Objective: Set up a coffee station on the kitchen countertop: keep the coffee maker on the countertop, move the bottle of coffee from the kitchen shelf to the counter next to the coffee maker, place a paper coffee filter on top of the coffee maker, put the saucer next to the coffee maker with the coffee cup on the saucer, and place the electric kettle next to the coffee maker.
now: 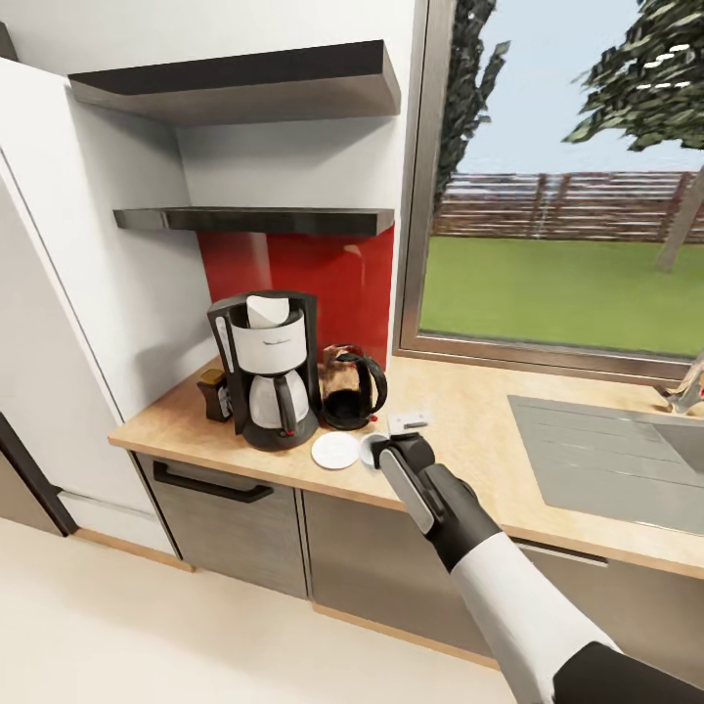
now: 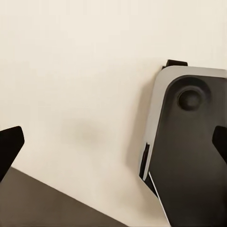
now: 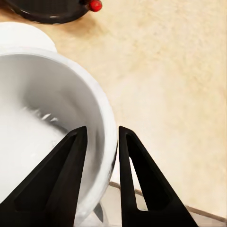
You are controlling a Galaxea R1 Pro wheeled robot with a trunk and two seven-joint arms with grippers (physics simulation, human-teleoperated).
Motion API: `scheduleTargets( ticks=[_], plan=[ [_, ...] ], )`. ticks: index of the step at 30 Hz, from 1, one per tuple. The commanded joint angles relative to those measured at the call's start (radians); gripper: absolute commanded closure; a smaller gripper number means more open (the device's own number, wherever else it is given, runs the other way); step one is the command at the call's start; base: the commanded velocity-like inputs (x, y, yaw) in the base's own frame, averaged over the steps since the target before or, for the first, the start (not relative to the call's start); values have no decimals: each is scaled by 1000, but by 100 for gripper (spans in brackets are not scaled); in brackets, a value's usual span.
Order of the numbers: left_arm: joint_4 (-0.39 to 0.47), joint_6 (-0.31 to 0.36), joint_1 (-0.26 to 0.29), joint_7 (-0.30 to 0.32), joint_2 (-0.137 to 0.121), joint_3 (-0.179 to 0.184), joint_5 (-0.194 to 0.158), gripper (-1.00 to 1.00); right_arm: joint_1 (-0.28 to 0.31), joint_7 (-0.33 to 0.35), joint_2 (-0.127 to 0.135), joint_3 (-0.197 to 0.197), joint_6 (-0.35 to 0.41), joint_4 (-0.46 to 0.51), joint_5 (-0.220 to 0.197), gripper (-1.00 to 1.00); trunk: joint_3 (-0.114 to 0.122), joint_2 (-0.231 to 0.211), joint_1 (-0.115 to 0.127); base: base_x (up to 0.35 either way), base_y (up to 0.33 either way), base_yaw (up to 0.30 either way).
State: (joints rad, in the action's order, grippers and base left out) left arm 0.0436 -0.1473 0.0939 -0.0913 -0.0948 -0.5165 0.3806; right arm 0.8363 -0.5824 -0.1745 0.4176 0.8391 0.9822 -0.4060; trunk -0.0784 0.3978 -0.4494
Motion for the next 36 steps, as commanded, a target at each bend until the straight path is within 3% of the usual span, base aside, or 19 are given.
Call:
scheduleTargets(
  ticks=[1, 11, 32, 36],
  plan=[
    [-2, -5, 1, -2, 0, -7, 11, -100, 1, -8, 0, 0, 1, -11, -10, 100, -2, 2, -1, 0, 0, 0],
    [-2, -5, 1, 2, -2, -7, 9, -100, 1, -5, 0, -5, 0, -73, -10, 100, -2, 2, -1, 104, 86, 0],
    [-1, -5, 1, 1, -2, -8, 7, -100, 1, -4, 0, -9, -2, -82, -13, 100, -2, 2, -1, 228, 223, 0],
    [-1, -5, 1, 1, -2, -7, 7, -100, 1, -4, 0, -11, -2, -83, -31, 100, -2, 2, -1, 154, 179, 0]
  ],
)
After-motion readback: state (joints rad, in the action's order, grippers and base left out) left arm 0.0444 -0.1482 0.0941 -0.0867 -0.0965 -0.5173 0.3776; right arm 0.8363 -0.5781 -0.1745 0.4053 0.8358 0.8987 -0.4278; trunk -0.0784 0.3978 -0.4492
